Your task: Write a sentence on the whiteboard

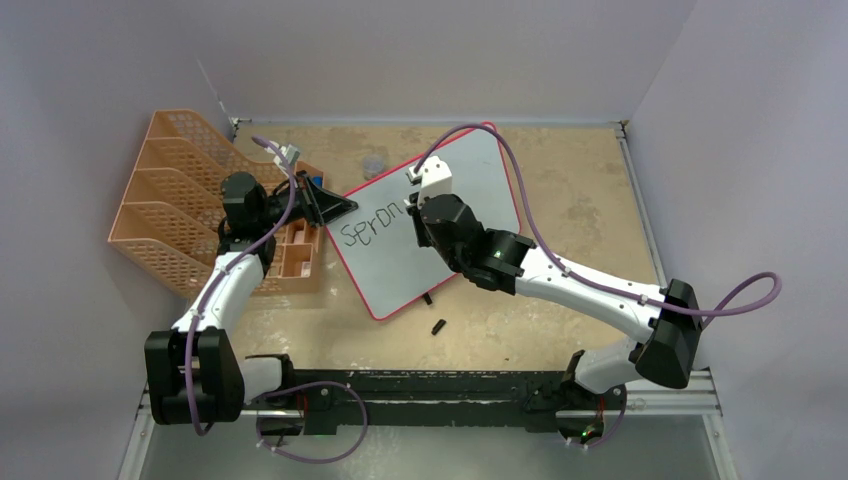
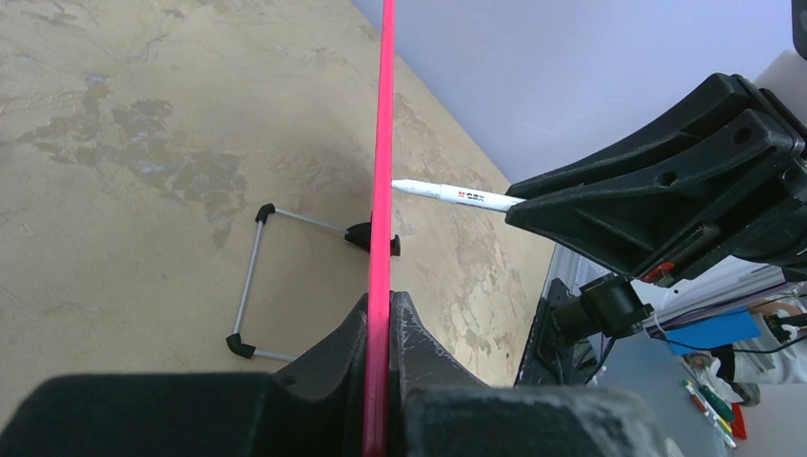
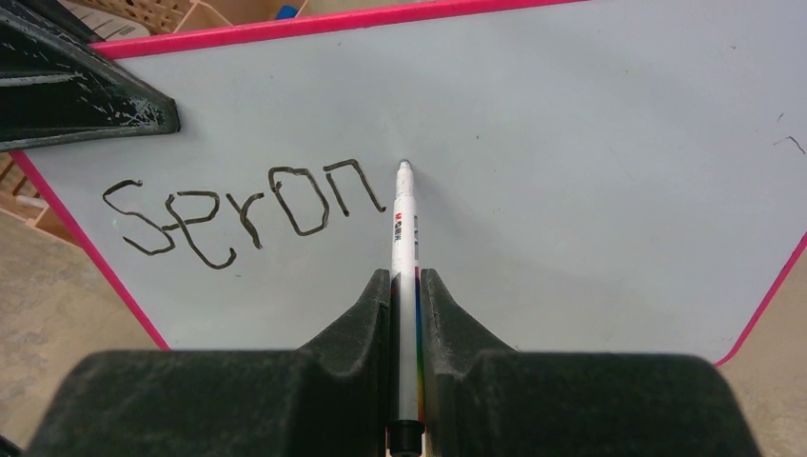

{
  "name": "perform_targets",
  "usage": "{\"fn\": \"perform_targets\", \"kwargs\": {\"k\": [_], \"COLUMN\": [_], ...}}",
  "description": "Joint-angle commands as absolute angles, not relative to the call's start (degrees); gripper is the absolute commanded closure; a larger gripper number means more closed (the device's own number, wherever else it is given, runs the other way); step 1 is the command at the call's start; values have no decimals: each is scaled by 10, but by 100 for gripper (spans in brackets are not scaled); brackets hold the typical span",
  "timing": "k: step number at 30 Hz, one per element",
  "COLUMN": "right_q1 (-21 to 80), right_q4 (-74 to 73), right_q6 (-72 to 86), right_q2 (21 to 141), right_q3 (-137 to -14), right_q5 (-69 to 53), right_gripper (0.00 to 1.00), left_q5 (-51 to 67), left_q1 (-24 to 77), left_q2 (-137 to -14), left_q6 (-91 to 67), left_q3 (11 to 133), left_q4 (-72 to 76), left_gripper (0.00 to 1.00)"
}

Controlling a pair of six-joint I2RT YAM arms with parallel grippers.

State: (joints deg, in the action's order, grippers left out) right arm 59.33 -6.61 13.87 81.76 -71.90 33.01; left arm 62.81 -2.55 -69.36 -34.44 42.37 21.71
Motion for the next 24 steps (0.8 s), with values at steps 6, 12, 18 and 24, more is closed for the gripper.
{"fn": "perform_targets", "kwargs": {"k": [6, 12, 18, 24], "right_q1": [590, 590, 591, 591], "right_q4": [-23, -20, -29, -44], "right_q6": [123, 116, 115, 117], "right_q2": [820, 818, 818, 817], "right_q3": [-741, -742, -739, -735], "right_q5": [323, 309, 291, 280], "right_gripper": [100, 100, 100, 100], "left_q5": [660, 660, 658, 658], "left_q1": [-15, -15, -15, -15], "left_q2": [-696, -697, -697, -697], "left_q6": [-325, -325, -326, -326], "left_q3": [431, 431, 431, 431], "left_q4": [218, 218, 218, 218], "left_gripper": [100, 100, 100, 100]}}
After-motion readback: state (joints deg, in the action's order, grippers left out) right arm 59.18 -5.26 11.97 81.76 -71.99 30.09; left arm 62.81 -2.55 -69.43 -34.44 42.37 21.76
